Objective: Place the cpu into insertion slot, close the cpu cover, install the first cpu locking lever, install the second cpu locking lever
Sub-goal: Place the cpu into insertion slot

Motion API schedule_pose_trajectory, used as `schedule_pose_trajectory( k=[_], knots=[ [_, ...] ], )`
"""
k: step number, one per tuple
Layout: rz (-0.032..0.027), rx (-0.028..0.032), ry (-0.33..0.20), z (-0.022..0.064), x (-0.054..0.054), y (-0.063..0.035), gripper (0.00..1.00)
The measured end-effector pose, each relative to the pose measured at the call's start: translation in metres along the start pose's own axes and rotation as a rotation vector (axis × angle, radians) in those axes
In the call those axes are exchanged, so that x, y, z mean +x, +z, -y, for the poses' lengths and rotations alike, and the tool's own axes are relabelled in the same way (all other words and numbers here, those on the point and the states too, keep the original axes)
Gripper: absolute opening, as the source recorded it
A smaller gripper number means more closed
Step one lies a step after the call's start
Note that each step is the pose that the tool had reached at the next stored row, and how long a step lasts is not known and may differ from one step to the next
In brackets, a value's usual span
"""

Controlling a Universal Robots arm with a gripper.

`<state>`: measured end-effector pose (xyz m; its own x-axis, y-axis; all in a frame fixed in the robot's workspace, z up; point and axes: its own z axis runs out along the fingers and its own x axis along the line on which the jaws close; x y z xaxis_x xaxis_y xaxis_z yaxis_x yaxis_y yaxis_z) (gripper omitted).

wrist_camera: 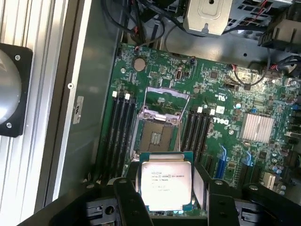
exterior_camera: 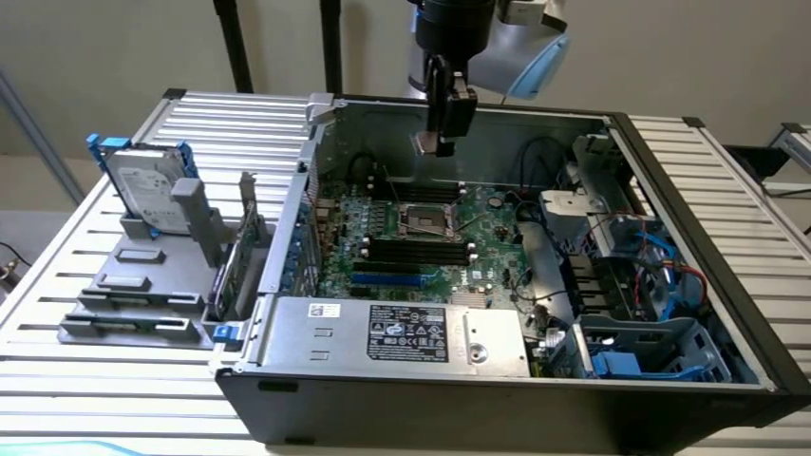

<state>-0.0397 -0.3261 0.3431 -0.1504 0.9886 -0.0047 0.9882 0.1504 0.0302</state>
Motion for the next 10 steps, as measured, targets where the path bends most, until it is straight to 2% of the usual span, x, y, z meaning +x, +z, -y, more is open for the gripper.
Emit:
schedule_pose_trajectory(
  k=[10],
  knots=[
    [0.0029, 0.0020, 0.102, -0.0006, 0.0013, 0.0033, 0.54]
  ],
)
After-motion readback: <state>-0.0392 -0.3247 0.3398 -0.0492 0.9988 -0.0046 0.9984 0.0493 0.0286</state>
